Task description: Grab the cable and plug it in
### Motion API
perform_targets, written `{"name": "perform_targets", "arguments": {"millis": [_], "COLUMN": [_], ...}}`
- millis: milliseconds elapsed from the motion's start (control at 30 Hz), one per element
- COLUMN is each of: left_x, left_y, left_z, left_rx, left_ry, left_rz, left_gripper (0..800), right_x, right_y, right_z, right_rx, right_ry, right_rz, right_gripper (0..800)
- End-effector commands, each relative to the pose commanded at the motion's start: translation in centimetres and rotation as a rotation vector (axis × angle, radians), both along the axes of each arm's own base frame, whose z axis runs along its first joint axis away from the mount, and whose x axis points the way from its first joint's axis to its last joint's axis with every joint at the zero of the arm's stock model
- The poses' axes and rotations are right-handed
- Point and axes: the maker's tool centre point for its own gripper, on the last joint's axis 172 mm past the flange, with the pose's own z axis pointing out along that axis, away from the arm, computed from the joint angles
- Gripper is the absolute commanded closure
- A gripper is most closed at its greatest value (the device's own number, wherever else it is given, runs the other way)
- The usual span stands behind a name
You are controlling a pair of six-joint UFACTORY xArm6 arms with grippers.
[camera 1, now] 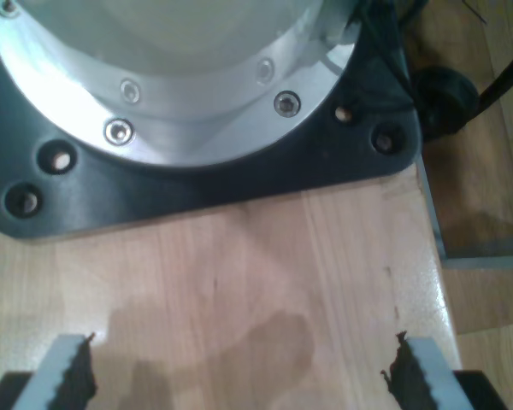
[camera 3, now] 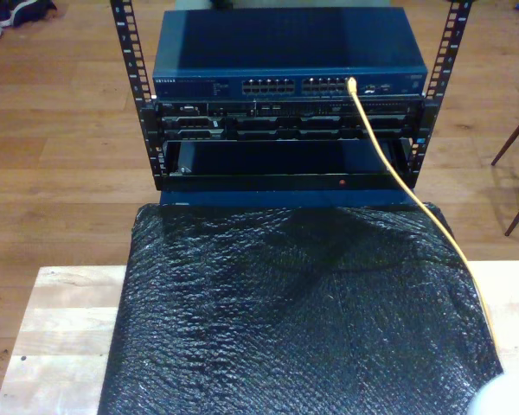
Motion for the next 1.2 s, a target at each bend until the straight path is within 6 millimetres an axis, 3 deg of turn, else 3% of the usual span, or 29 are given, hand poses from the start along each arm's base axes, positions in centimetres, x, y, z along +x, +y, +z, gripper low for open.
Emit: {"name": "perform_targets", "arguments": {"millis": [300,1200], "left_x": [0.0,0.0], "left_y": [0.0,0.1], "left_z": [0.0,0.0], "left_rx": [0.000,0.002], "left_ry": [0.000,0.000], "left_rz": [0.000,0.000], "left_gripper": [0,0], "right_x": [0.0,0.0], "right_y": [0.6,0.1], "right_z": [-1.4,-1.3], "right_rx": [0.010,-0.010], "right_ry": [-0.007,-0.006], "right_rz": [-0.022,-0.027], "right_gripper": [1,1]}}
